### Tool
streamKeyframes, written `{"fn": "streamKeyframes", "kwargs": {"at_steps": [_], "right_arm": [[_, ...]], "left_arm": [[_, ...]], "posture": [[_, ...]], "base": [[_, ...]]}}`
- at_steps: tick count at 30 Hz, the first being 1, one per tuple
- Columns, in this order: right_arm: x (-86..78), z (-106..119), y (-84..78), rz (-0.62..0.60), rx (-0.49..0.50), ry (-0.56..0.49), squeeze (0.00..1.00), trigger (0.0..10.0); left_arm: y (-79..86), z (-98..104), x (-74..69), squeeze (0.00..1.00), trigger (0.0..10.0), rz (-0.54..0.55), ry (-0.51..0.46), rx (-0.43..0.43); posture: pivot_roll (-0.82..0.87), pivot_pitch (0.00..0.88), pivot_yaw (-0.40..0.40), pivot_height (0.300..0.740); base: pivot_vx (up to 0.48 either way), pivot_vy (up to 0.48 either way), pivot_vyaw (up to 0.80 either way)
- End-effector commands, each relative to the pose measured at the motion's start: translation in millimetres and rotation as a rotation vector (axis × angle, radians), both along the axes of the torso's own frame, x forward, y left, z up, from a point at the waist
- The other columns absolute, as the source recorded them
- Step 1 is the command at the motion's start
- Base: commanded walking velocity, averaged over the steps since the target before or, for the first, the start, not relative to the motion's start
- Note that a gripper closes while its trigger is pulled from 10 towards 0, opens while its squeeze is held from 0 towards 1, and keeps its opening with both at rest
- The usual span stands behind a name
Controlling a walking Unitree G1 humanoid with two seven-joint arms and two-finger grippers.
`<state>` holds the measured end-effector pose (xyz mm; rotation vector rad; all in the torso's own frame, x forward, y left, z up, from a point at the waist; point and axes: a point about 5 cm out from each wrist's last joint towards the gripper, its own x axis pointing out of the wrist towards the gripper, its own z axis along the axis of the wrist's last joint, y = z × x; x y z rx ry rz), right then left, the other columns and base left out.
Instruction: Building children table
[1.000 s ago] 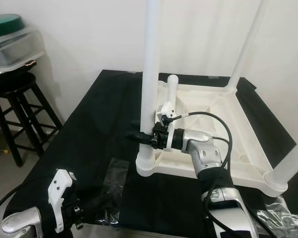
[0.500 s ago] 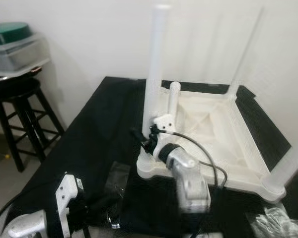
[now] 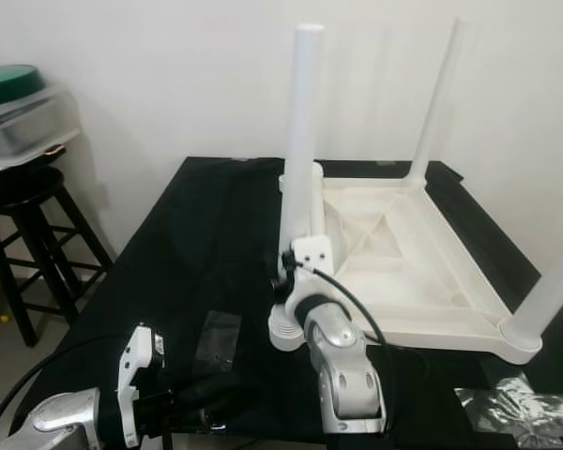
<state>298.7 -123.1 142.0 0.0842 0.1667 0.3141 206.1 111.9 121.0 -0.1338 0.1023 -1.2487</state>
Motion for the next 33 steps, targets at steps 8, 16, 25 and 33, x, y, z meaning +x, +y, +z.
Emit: {"fn": "streamKeyframes", "kwargs": {"at_steps": [8, 16, 25, 33], "right_arm": [[18.5, 49.2, -11.2, 0.550, 0.030, -0.210, 0.00, 10.0], [35.2, 55.1, -21.6, 0.805, -0.020, -0.187, 0.00, 10.0], [46.6, 57.8, -33.3, 0.853, 0.003, -0.157, 0.00, 0.0], [35.9, 44.6, -35.4, 0.667, -0.055, -0.153, 0.00, 0.0]], "left_arm": [[-3.0, -7.0, 7.4, 0.00, 10.0, -0.017, 0.025, 0.004], [-4.9, -9.2, 12.2, 0.00, 10.0, -0.003, 0.006, 0.009], [-5.8, -8.4, 16.5, 0.00, 10.0, 0.031, -0.039, 0.028], [1.3, 1.9, 12.8, 0.00, 10.0, 0.120, -0.102, 0.010]], "posture": [[-0.02, 0.000, 0.019, 0.740], [-0.01, 0.000, 0.013, 0.740], [-0.01, 0.000, 0.007, 0.740], [-0.03, 0.000, -0.014, 0.740]], "base": [[0.000, 0.000, 0.00], [0.000, 0.000, 0.00], [0.000, 0.000, 0.00], [0.000, 0.000, 0.00]]}}
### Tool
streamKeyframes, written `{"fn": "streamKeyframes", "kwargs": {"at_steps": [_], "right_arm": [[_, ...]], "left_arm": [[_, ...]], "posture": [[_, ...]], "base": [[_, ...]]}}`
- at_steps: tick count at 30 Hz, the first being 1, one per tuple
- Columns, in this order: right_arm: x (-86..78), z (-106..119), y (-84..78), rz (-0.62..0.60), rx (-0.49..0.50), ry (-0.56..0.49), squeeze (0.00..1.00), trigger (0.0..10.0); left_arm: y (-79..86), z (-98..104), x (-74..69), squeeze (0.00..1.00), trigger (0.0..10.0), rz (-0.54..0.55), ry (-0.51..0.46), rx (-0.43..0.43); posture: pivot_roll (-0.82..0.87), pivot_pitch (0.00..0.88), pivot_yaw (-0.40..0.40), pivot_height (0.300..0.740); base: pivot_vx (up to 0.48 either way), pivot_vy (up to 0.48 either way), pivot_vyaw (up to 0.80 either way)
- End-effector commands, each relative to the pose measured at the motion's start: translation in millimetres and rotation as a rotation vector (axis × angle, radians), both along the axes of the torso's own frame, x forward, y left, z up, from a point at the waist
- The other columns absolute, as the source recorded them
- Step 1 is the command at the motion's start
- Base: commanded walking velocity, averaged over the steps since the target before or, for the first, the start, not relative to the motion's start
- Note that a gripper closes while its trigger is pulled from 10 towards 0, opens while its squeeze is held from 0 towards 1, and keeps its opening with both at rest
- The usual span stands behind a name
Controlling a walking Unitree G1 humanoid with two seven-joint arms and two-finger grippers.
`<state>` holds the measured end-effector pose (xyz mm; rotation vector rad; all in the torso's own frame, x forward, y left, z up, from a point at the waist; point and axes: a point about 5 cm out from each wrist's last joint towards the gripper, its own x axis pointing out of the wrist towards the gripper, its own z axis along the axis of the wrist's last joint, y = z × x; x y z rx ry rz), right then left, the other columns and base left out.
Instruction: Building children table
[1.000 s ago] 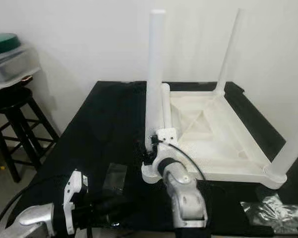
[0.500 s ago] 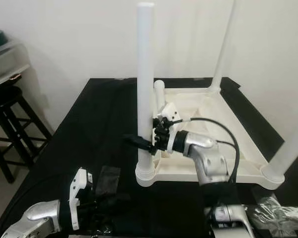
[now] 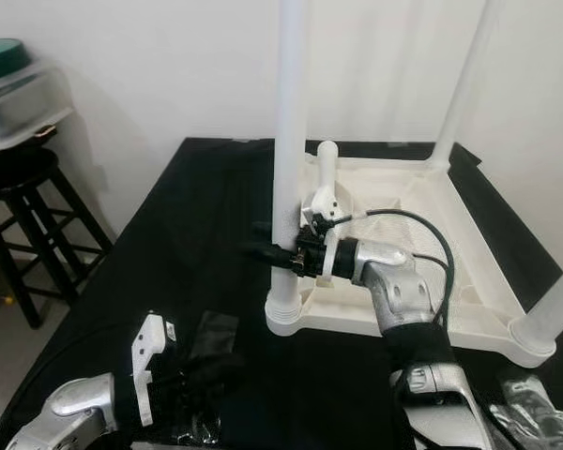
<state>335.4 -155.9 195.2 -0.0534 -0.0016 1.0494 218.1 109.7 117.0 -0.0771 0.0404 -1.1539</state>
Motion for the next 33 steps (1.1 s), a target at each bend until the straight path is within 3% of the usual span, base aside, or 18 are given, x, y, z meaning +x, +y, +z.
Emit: {"fn": "streamKeyframes", "kwargs": {"at_steps": [1, 2, 3, 4, 5, 6, 9, 14, 15, 20, 21, 23, 26, 27, 28, 29, 32, 33], "right_arm": [[-0.8, -8.6, -2.7, -0.073, -0.023, 0.038, 0.00, 0.0], [-5.7, -22.7, 6.8, -0.339, 0.005, 0.066, 0.00, 0.0], [-5.7, -22.7, 6.8, -0.339, 0.005, 0.066, 0.00, 0.0], [-40.7, -58.1, 38.6, -0.530, 0.047, 0.200, 0.00, 0.0], [-40.7, -58.1, 38.6, -0.530, 0.047, 0.200, 0.00, 0.0], [-65.4, -71.7, 54.9, -0.651, 0.035, 0.265, 0.00, 0.0], [-69.8, -71.3, 53.0, -0.731, 0.053, 0.286, 0.00, 0.0], [-47.4, -62.8, 35.3, -0.718, 0.015, 0.210, 0.00, 0.5], [-44.7, -60.0, 39.6, -0.683, 0.013, 0.200, 0.00, 10.0], [-38.7, -46.9, 45.6, -0.573, 0.039, 0.174, 0.00, 10.0], [-37.8, -38.7, 45.9, -0.534, 0.045, 0.155, 1.00, 10.0], [-37.8, -38.7, 45.9, -0.534, 0.045, 0.155, 1.00, 10.0], [-32.5, -15.2, 42.4, -0.320, 0.082, 0.083, 1.00, 10.0], [-32.5, -15.2, 42.4, -0.320, 0.082, 0.083, 1.00, 10.0], [-28.5, -2.5, 37.4, -0.154, 0.082, 0.034, 0.86, 10.0], [-25.2, 6.7, 32.2, -0.013, 0.061, -0.009, 0.09, 10.0], [-23.3, 11.4, 28.4, 0.066, 0.041, -0.033, 0.09, 10.0], [-22.3, 13.3, 26.4, 0.148, 0.019, -0.033, 0.00, 10.0]], "left_arm": [[3.5, 5.9, 0.8, 0.00, 10.0, 0.022, -0.028, -0.005], [5.2, 9.2, -3.5, 0.00, 10.0, 0.033, -0.015, -0.032], [5.2, 9.2, -3.5, 0.00, 10.0, 0.033, -0.015, -0.032], [3.8, 11.5, -11.1, 0.00, 10.0, 0.038, -0.008, -0.050], [3.8, 11.5, -11.1, 0.00, 10.0, 0.038, -0.008, -0.050], [3.3, 12.3, -15.8, 0.00, 10.0, 0.047, -0.005, -0.061], [3.0, 13.6, -18.3, 0.00, 10.0, 0.059, -0.006, -0.077], [0.9, 8.9, -15.8, 0.00, 10.0, 0.065, 0.003, -0.098], [1.2, 6.8, -14.2, 0.00, 10.0, 0.075, 0.013, -0.109], [-0.1, 5.1, -12.3, 0.00, 10.0, 0.079, 0.022, -0.117], [-0.7, 5.2, -12.6, 0.00, 10.0, 0.079, 0.024, -0.114], [-0.7, 5.2, -12.6, 0.00, 10.0, 0.079, 0.024, -0.114], [-1.4, 4.6, -12.0, 0.00, 10.0, 0.079, 0.030, -0.112], [-1.4, 4.6, -12.0, 0.00, 10.0, 0.079, 0.030, -0.112], [-1.7, 3.8, -11.2, 0.00, 10.0, 0.082, 0.033, -0.114], [-2.0, 3.1, -10.3, 0.00, 10.0, 0.084, 0.031, -0.114], [-2.3, 2.5, -9.8, 0.00, 10.0, 0.085, 0.029, -0.113], [-2.3, 2.0, -9.2, 0.00, 10.0, 0.080, 0.025, -0.108]], "posture": [[-0.03, 0.000, -0.014, 0.740], [-0.03, 0.000, -0.022, 0.740], [-0.03, 0.000, -0.022, 0.740], [-0.03, 0.000, -0.004, 0.740], [-0.03, 0.000, -0.004, 0.740], [-0.06, 0.000, 0.018, 0.740], [-0.08, 0.000, 0.025, 0.740], [-0.05, 0.000, 0.010, 0.740], [-0.05, 0.000, 0.011, 0.740], [-0.05, 0.000, 0.015, 0.740], [-0.05, 0.000, 0.016, 0.740], [-0.05, 0.000, 0.016, 0.740], [-0.04, 0.000, 0.017, 0.740], [-0.04, 0.000, 0.017, 0.740], [-0.04, 0.000, 0.015, 0.740], [-0.03, 0.000, 0.012, 0.740], [-0.03, 0.000, 0.010, 0.740], [-0.03, 0.000, 0.007, 0.740]], "base": [[0.000, 0.000, 0.00], [0.000, 0.000, 0.00], [0.000, 0.000, 0.00], [0.000, 0.000, 0.00], [0.000, 0.000, 0.00], [0.000, 0.000, 0.00], [0.000, 0.000, 0.00], [0.000, 0.000, 0.00], [0.000, 0.000, 0.00], [0.000, 0.000, 0.00], [0.000, 0.000, 0.00], [0.000, 0.000, 0.00], [0.000, 0.000, 0.00], [0.000, 0.000, 0.00], [0.000, 0.000, 0.00], [0.000, 0.000, 0.00], [0.000, 0.000, 0.00], [0.000, 0.000, 0.00]]}}
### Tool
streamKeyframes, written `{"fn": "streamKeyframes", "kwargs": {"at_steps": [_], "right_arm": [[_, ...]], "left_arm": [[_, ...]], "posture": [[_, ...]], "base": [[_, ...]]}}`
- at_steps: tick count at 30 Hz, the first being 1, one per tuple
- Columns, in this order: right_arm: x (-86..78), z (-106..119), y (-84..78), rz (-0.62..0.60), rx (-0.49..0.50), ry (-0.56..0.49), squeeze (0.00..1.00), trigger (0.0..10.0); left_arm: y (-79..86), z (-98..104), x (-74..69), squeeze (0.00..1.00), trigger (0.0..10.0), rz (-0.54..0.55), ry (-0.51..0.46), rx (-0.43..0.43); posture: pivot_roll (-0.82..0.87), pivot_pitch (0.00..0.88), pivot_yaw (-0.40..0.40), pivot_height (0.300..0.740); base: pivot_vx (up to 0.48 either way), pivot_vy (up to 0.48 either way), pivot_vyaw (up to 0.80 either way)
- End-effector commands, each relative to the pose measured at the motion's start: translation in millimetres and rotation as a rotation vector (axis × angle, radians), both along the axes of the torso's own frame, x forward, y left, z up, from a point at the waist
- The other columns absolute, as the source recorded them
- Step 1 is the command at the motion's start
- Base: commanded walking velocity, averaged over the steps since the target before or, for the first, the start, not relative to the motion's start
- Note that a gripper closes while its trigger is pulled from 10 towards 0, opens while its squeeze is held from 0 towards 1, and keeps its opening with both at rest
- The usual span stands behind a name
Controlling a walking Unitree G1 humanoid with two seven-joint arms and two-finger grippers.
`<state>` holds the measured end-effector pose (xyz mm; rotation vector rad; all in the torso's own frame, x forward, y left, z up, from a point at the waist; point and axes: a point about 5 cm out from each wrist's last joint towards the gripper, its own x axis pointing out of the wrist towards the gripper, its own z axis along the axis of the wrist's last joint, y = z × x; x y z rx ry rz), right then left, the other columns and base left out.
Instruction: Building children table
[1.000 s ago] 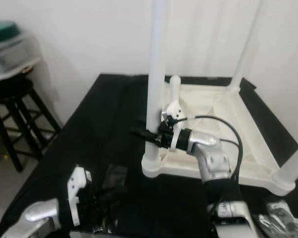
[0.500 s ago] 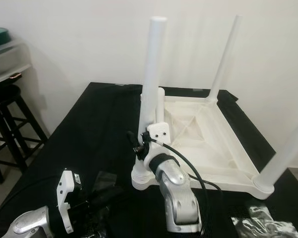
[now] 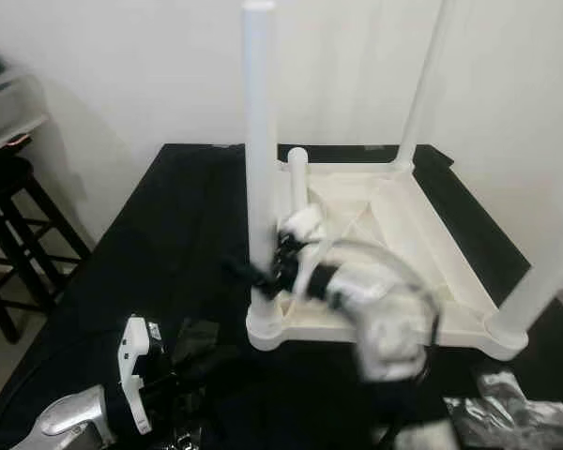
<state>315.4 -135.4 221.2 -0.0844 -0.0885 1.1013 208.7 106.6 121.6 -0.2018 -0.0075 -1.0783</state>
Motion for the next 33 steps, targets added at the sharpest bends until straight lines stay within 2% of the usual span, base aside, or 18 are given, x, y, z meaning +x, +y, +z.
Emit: {"fn": "streamKeyframes", "kwargs": {"at_steps": [1, 5, 6, 8, 9, 11, 12, 16, 20, 22, 23, 27, 28, 29, 30, 31, 32, 33], "right_arm": [[-2.2, -12.6, 5.9, 0.093, -0.001, 0.052, 0.00, 10.0], [0.9, -12.1, 4.7, 0.150, -0.020, 0.066, 0.00, 10.0], [15.9, -11.8, 1.8, 0.184, -0.039, 0.102, 0.00, 10.0], [22.1, -11.9, 1.1, 0.163, -0.039, 0.110, 0.00, 10.0], [25.9, -12.4, 0.6, 0.143, -0.037, 0.113, 0.00, 9.2], [25.9, -12.4, 0.6, 0.143, -0.037, 0.113, 0.00, 9.2], [27.3, -12.8, 0.0, 0.141, -0.028, 0.117, 0.00, 0.0], [21.5, -19.3, -4.2, 0.203, -0.013, 0.153, 0.00, 0.0], [18.8, -24.5, -11.2, 0.219, -0.021, 0.152, 0.00, 0.0], [17.5, -28.1, -16.4, 0.198, -0.028, 0.145, 0.00, 0.0], [16.2, -35.3, -20.6, 0.138, -0.053, 0.145, 0.00, 0.0], [10.5, -47.9, -19.7, 0.037, -0.084, 0.155, 0.00, 0.0], [6.0, -55.6, -15.9, -0.027, -0.090, 0.168, 0.00, 0.0], [7.3, -71.1, 3.1, -0.350, 0.005, 0.215, 0.00, 0.0], [7.3, -71.1, 3.1, -0.350, 0.005, 0.215, 0.00, 0.0], [-20.3, -99.5, 35.6, -0.487, 0.043, 0.397, 0.00, 0.0], [-20.3, -99.5, 35.6, -0.487, 0.043, 0.397, 0.00, 0.0], [-40.9, -109.1, 56.7, -0.601, 0.042, 0.446, 0.00, 0.0]], "left_arm": [[0.7, -2.6, 0.3, 0.00, 10.0, 0.003, -0.003, 0.015], [1.5, -3.0, 2.1, 0.00, 10.0, 0.005, -0.022, 0.036], [6.1, 0.7, 16.4, 0.00, 10.0, 0.036, -0.027, 0.027], [6.5, 2.0, 19.5, 0.00, 10.0, 0.039, -0.022, 0.017], [5.7, 2.8, 20.2, 0.00, 10.0, 0.039, -0.018, 0.008], [5.7, 2.8, 20.2, 0.00, 10.0, 0.039, -0.018, 0.008], [4.2, 2.7, 18.1, 0.00, 10.0, 0.029, -0.018, 0.011], [0.9, 3.8, 8.8, 0.00, 10.0, -0.022, -0.014, 0.018], [1.5, 5.3, 6.9, 0.00, 10.0, -0.016, -0.007, 0.002], [1.2, 6.0, 6.9, 0.00, 10.0, -0.021, -0.009, 0.000], [1.3, 6.1, 6.8, 0.00, 10.0, -0.022, -0.010, -0.002], [2.0, 6.3, 6.1, 0.00, 10.0, -0.021, -0.008, -0.006], [2.5, 6.3, 5.6, 0.00, 10.0, -0.021, -0.007, -0.007], [3.6, 6.0, 5.4, 0.00, 10.0, -0.021, -0.006, -0.008], [3.6, 6.0, 5.4, 0.00, 10.0, -0.021, -0.006, -0.008], [4.3, 6.6, 6.4, 0.00, 10.0, -0.021, -0.004, -0.009], [4.3, 6.6, 6.4, 0.00, 10.0, -0.021, -0.004, -0.009], [4.9, 6.5, 7.3, 0.00, 10.0, -0.023, 0.000, -0.010]], "posture": [[-0.03, 0.000, 0.007, 0.740], [-0.03, 0.000, 0.005, 0.740], [-0.03, 0.000, 0.002, 0.740], [-0.03, 0.000, 0.001, 0.740], [-0.02, 0.000, 0.000, 0.740], [-0.02, 0.000, 0.000, 0.740], [-0.02, 0.000, 0.001, 0.740], [-0.02, 0.000, 0.004, 0.740], [-0.02, 0.000, 0.005, 0.740], [-0.02, 0.000, 0.003, 0.740], [-0.02, 0.000, -0.002, 0.740], [-0.02, 0.000, -0.012, 0.740], [-0.02, 0.000, -0.015, 0.740], [-0.03, 0.000, -0.017, 0.740], [-0.03, 0.000, -0.017, 0.740], [-0.03, 0.000, -0.004, 0.740], [-0.03, 0.000, -0.004, 0.740], [-0.03, 0.000, 0.004, 0.740]], "base": [[0.000, 0.000, 0.00], [0.000, 0.000, 0.00], [0.000, 0.000, 0.00], [0.000, 0.000, 0.00], [0.000, 0.000, 0.00], [0.000, 0.000, 0.00], [0.000, 0.000, 0.00], [0.000, 0.000, 0.00], [0.000, 0.000, 0.00], [0.000, 0.000, 0.00], [0.000, 0.000, 0.00], [0.000, 0.000, 0.00], [0.000, 0.000, 0.00], [0.000, 0.000, 0.00], [0.000, 0.000, 0.00], [0.000, 0.000, 0.00], [0.000, 0.000, 0.00], [0.000, 0.000, 0.00]]}}
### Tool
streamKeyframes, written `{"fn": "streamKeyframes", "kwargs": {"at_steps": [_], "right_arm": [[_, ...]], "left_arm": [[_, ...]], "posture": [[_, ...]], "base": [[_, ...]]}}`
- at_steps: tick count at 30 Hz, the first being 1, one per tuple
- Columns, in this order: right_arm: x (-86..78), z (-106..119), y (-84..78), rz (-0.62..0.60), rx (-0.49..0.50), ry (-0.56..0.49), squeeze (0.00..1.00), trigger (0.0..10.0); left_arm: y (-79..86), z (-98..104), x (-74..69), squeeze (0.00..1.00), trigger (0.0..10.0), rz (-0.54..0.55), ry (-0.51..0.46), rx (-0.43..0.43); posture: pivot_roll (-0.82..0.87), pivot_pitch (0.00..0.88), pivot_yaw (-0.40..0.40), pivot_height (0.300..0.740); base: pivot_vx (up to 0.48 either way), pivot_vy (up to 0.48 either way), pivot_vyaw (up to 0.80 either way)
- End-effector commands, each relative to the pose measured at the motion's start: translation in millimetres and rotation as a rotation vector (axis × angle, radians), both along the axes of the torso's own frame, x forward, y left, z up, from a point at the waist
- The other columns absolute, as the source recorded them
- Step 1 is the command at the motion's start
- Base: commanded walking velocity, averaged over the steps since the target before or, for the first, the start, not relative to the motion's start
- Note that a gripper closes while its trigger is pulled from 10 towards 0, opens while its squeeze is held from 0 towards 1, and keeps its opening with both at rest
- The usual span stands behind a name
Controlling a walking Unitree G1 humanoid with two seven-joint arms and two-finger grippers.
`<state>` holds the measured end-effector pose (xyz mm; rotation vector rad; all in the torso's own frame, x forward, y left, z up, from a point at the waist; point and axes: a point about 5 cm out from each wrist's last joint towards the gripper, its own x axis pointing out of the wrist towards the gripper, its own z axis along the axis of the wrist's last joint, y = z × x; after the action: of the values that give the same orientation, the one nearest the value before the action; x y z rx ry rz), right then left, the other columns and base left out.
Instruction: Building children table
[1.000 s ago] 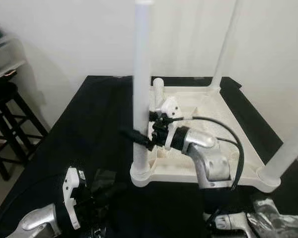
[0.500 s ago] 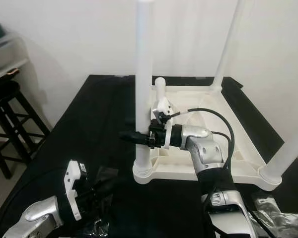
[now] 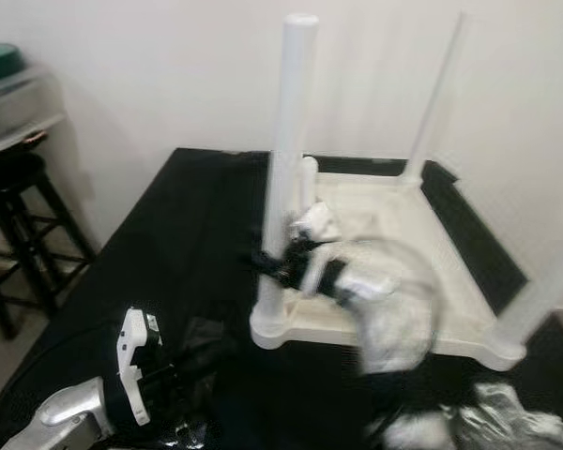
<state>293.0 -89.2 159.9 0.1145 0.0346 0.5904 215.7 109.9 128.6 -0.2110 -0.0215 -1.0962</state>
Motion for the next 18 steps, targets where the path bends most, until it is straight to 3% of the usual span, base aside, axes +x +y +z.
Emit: {"fn": "streamKeyframes", "kwargs": {"at_steps": [1, 3, 5, 10, 11, 13, 14, 15, 16, 17, 18], "right_arm": [[-27.0, -45.6, 19.6, -0.108, -0.085, 0.243, 0.00, 0.0], [-23.4, -40.1, 19.4, -0.084, -0.061, 0.223, 0.00, 0.0], [-8.9, -38.7, 0.8, -0.102, -0.121, 0.175, 0.00, 0.0], [-7.0, -40.5, -3.5, -0.128, -0.130, 0.178, 0.00, 0.0], [-6.0, -39.7, -2.7, -0.126, -0.146, 0.176, 0.00, 10.0], [-4.3, -34.0, -3.4, -0.140, -0.145, 0.160, 0.00, 10.0], [-2.1, -28.4, -4.4, -0.121, -0.131, 0.145, 0.31, 10.0], [-0.8, -24.4, -5.1, -0.107, -0.120, 0.135, 0.31, 10.0], [5.4, -13.9, -8.5, -0.061, -0.109, 0.094, 1.00, 10.0], [11.1, -3.2, -11.4, 0.017, -0.108, 0.044, 1.00, 10.0], [11.1, -3.2, -11.4, 0.017, -0.108, 0.044, 1.00, 10.0]], "left_arm": [[2.3, -0.9, 0.8, 0.00, 10.0, -0.009, 0.011, 0.006], [2.7, -1.5, 1.5, 0.00, 10.0, -0.013, 0.013, 0.009], [1.9, -1.8, 3.7, 0.00, 10.0, -0.020, 0.023, 0.002], [1.2, -1.8, 4.2, 0.00, 10.0, -0.022, 0.020, 0.003], [1.4, -1.9, 4.2, 0.00, 10.0, -0.013, 0.017, 0.002], [1.1, -2.1, 4.4, 0.00, 10.0, -0.005, 0.017, -0.001], [0.7, -2.4, 4.5, 0.00, 10.0, -0.002, 0.017, -0.002], [0.3, -2.6, 4.5, 0.00, 10.0, -0.002, 0.018, -0.003], [0.0, -2.7, 4.6, 0.00, 10.0, -0.004, 0.017, -0.002], [-0.2, -2.8, 4.7, 0.00, 10.0, -0.006, 0.017, -0.001], [-0.2, -2.8, 4.7, 0.00, 10.0, -0.006, 0.017, -0.001]], "posture": [[-0.04, 0.000, 0.014, 0.740], [-0.06, 0.000, 0.031, 0.740], [-0.04, 0.000, 0.005, 0.740], [-0.04, 0.000, 0.012, 0.740], [-0.04, 0.000, 0.015, 0.740], [-0.02, 0.000, 0.006, 0.740], [-0.02, 0.000, 0.002, 0.740], [-0.02, 0.000, 0.002, 0.740], [-0.01, 0.000, -0.001, 0.740], [-0.01, 0.000, 0.000, 0.740], [-0.01, 0.000, 0.000, 0.740]], "base": [[0.000, 0.000, 0.00], [0.000, 0.000, 0.00], [0.000, 0.000, 0.00], [0.000, 0.000, 0.00], [0.000, 0.000, 0.00], [0.000, 0.000, 0.00], [0.000, 0.000, 0.00], [0.000, 0.000, 0.00], [0.000, 0.000, 0.00], [0.000, 0.000, 0.00], [0.000, 0.000, 0.00]]}}
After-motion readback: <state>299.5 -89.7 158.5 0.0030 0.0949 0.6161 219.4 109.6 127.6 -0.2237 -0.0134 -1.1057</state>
